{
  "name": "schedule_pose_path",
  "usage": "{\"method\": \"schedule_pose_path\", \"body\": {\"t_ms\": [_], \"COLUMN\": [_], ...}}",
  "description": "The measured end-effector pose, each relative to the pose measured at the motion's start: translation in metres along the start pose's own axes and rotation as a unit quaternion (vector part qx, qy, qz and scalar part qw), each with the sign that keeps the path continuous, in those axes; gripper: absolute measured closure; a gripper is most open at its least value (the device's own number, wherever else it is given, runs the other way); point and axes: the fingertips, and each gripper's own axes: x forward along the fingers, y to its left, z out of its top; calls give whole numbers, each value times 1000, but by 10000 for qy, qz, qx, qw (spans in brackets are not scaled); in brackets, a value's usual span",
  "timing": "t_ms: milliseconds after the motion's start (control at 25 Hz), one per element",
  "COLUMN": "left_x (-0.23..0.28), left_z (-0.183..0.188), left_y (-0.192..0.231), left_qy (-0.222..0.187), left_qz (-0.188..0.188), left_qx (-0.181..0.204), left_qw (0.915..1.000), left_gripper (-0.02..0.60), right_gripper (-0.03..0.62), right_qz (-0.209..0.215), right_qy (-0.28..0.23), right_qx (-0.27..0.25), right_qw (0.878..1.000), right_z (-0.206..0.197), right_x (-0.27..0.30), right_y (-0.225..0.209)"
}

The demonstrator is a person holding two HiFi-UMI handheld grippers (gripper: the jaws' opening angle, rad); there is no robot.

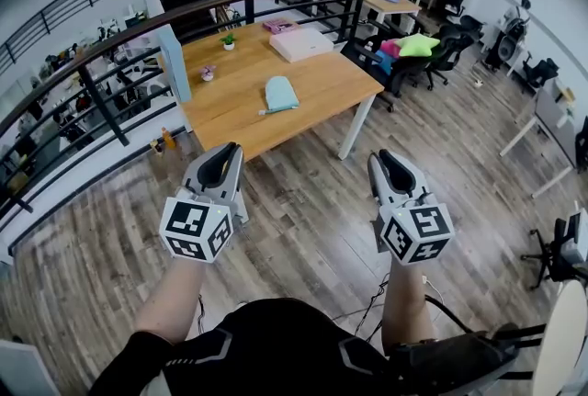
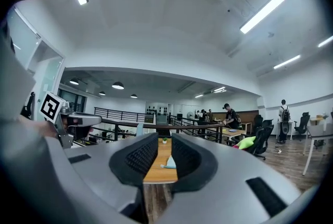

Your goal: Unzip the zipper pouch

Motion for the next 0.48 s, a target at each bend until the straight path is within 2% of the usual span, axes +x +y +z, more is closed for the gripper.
{"method": "schedule_pose_path", "body": {"t_ms": [80, 120, 200, 280, 400, 480], "left_x": [4, 5, 9, 13, 19, 24], "left_z": [-1, -2, -4, -6, -7, -7], "left_y": [-4, -8, -17, -24, -32, -38], "left_qy": [64, 106, 183, 208, 191, 178], "left_qz": [-26, -80, -217, -264, -237, -227], "left_qx": [32, 48, 57, 82, 150, 192], "left_qw": [10000, 9999, 9996, 9994, 9994, 9994], "left_gripper": [539, 499, 414, 379, 345, 345], "right_gripper": [446, 417, 399, 382, 370, 356], "right_qz": [72, 79, 80, 82, 112, 134], "right_qy": [11, 3, -11, -10, 15, 54], "right_qx": [4, 17, 40, 44, 41, 26], "right_qw": [10000, 10000, 10000, 10000, 9999, 9999], "right_z": [-1, -1, -1, -2, -5, -7], "right_x": [1, 0, -1, -2, -4, -6], "right_y": [-2, -3, -7, -11, -19, -26]}}
